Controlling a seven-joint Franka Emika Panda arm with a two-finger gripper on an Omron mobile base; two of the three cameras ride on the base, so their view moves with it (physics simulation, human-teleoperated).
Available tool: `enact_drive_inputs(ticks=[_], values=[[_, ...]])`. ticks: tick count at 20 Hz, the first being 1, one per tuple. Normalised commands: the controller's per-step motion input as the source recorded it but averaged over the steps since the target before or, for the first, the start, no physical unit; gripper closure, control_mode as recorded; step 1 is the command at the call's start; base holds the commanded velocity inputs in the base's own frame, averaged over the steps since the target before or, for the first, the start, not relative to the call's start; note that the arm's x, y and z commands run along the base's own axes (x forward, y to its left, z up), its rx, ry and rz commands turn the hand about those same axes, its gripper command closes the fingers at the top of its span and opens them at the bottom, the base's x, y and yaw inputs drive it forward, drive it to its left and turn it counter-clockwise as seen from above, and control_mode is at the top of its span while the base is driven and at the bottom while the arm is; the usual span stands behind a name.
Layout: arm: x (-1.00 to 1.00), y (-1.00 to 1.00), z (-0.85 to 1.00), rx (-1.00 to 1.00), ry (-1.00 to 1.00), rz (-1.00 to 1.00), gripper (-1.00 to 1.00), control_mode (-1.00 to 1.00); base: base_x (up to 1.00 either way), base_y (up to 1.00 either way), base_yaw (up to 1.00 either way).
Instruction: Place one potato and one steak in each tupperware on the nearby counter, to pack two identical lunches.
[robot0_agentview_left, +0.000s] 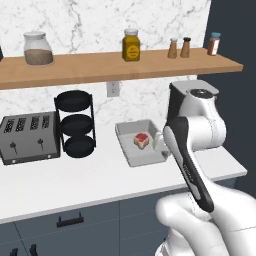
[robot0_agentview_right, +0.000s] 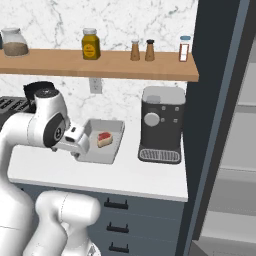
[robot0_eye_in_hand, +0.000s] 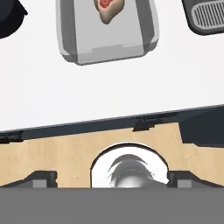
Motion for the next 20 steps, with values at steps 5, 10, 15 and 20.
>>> enact_drive_inputs(ticks=[5, 10, 15, 20], values=[[-0.17, 0.0, -0.02, -0.02, -0.01, 0.0, -1.0, 1.0, -0.8, 0.0, -0.04], [0.0, 0.0, 0.0, 0.0, 0.0, 0.0, -1.0, 1.0, -0.92, -0.48, -0.17], [0.0, 0.0, 0.0, 0.0, 0.0, 0.0, -1.0, 1.0, -0.35, -0.99, -0.21], [0.0, 0.0, 0.0, 0.0, 0.0, 0.0, -1.0, 1.0, -0.01, -1.0, -0.11]])
